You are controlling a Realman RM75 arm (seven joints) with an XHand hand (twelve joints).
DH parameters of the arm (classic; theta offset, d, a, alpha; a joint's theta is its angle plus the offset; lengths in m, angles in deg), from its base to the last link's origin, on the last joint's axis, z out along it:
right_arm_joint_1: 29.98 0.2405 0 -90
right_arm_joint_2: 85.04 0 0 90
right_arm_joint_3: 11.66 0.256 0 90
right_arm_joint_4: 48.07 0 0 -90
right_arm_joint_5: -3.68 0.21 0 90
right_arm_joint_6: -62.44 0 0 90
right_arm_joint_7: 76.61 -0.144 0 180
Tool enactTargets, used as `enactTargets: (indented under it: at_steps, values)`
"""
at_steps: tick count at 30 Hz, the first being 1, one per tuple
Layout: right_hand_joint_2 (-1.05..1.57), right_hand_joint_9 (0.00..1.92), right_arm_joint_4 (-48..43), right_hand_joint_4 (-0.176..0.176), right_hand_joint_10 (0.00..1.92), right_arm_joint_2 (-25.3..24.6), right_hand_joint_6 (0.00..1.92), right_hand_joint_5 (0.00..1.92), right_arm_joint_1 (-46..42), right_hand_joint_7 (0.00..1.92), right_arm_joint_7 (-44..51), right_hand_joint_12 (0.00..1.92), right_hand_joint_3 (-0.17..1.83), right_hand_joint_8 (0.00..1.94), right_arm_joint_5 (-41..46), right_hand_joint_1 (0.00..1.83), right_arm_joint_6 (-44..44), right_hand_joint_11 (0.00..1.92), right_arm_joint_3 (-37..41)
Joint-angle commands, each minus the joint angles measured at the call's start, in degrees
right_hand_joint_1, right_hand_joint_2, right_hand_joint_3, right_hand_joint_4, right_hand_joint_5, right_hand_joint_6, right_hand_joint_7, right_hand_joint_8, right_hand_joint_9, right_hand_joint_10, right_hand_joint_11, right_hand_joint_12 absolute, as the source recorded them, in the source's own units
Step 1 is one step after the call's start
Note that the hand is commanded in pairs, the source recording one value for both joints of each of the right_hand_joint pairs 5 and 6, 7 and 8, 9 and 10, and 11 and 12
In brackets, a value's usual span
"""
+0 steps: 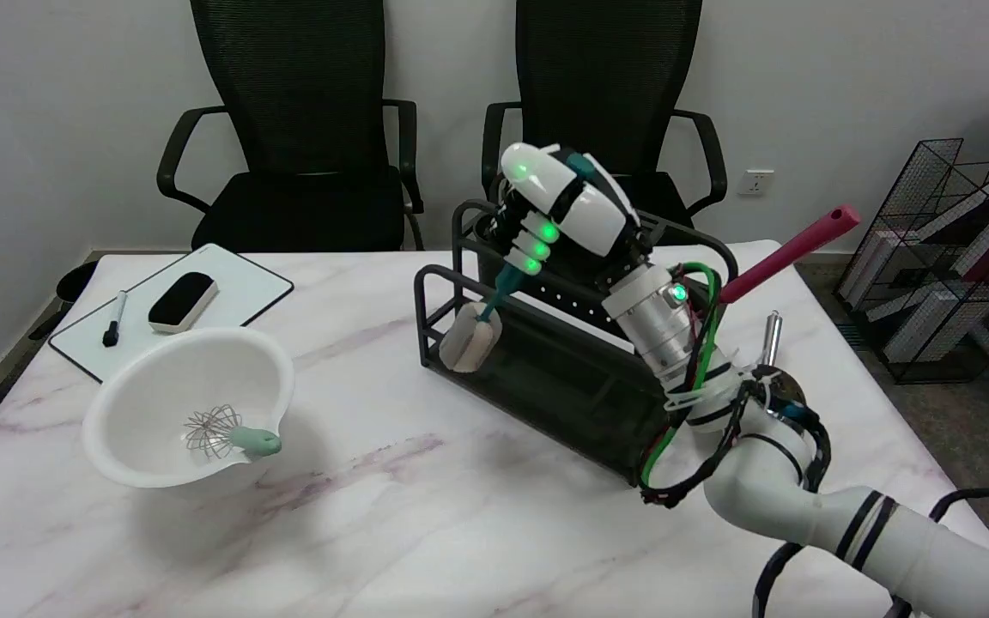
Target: Place the blue sponge bottle brush into the kitchen storage rack.
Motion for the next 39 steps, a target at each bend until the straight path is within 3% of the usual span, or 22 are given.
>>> enactTargets:
  at_steps: [1, 6, 9, 26, 39]
  values:
    - [1.57, 1.92, -3.2, 0.0, 1.92, 0.5, 1.92, 1.92, 15.0, 1.92, -3.2, 1.92, 0.37, 1.92, 0.4, 0.98, 10.1, 1.92, 1.2]
    - [1.57, 1.92, -6.6, 0.0, 1.92, -0.2, 1.92, 1.92, 19.9, 1.92, -3.3, 1.92, 0.38, 1.92, 0.4, 0.98, 20.1, 1.92, 3.5]
    - [1.57, 1.92, -3.6, 0.0, 1.92, -1.2, 1.92, 1.92, 24.2, 1.92, -3.3, 1.92, 0.41, 1.92, 0.4, 0.98, 21.8, 1.92, 2.3]
    - [1.57, 1.92, 19.5, 0.0, 1.92, -4.3, 1.92, 1.92, 36.4, 1.92, -8.5, 1.92, 0.35, 1.92, 1.7, 0.98, 21.0, 1.92, 1.4]
    - [1.57, 1.92, 24.6, 0.0, 1.92, -3.0, 1.92, 1.92, 39.5, 1.92, -8.1, 1.92, 0.35, 1.92, 1.3, 0.97, 19.4, 1.92, 4.8]
